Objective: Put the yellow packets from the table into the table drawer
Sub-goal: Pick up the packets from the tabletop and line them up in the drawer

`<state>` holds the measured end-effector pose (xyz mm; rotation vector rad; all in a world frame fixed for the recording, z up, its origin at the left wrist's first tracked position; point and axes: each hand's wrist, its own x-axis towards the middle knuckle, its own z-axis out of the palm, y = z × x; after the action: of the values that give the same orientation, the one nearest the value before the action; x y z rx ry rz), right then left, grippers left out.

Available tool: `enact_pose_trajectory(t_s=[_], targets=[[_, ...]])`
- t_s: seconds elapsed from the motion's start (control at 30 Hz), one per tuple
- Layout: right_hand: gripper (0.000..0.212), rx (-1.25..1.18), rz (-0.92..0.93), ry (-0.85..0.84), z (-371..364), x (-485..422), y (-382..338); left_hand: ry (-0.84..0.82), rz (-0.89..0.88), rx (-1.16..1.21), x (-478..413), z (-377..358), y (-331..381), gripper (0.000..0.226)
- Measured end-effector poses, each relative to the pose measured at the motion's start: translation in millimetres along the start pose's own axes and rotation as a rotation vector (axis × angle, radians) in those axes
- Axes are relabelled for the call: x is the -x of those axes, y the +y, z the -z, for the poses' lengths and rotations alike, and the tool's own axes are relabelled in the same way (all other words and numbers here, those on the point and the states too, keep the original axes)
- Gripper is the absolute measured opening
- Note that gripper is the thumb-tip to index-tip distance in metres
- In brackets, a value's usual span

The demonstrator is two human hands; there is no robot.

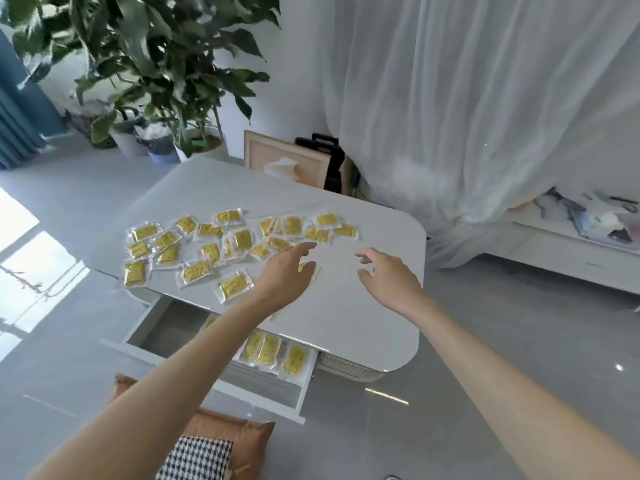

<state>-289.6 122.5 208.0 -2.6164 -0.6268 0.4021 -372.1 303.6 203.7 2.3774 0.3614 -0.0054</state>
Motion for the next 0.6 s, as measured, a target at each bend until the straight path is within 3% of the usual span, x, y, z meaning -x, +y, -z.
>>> enact_pose_trajectory(t_s=[0.33,0.6], targets=[[0.041,-0.05,0.083,-0.001,142.5,11.6,107.6,0.102,0.099,0.14,-22.1,-48.0,157.3,0.044],[0.045,-0.042,0.17,-0.015,217.0,-14.7,166.3,0.147,0.181,0.215,-46.8,-69.6,219.4,0.043]])
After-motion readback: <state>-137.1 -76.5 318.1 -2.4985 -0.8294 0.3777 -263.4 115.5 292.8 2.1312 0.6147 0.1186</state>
